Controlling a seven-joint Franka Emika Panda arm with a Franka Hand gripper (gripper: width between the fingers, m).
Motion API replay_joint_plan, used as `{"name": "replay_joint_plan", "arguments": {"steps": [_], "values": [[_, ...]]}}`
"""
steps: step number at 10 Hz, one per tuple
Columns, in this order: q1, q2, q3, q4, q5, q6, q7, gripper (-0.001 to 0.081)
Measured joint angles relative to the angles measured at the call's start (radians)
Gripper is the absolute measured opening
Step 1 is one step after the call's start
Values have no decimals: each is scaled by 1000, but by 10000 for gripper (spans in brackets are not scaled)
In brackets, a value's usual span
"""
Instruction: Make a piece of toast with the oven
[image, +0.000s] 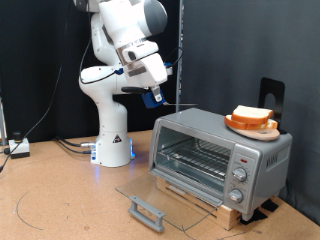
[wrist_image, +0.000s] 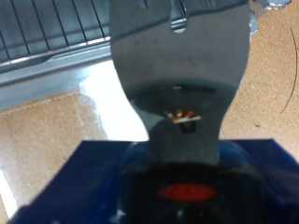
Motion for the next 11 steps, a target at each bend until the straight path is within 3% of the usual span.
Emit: {"name": "replay_joint_plan", "arguments": {"steps": [1,2,5,8,9,11], "values": [[-3,-3,25,-22,2,92,37,395],[-32,-8,85,-47,-25,167,158,395],[-180,-14,292,-50,-142,164,530,395],[-191,-9,308,-49,-143,163,553,395],[-191,-5,310,-37,-146,106,553,395],[-197,40,328,62,-177,-101,589,395]]}}
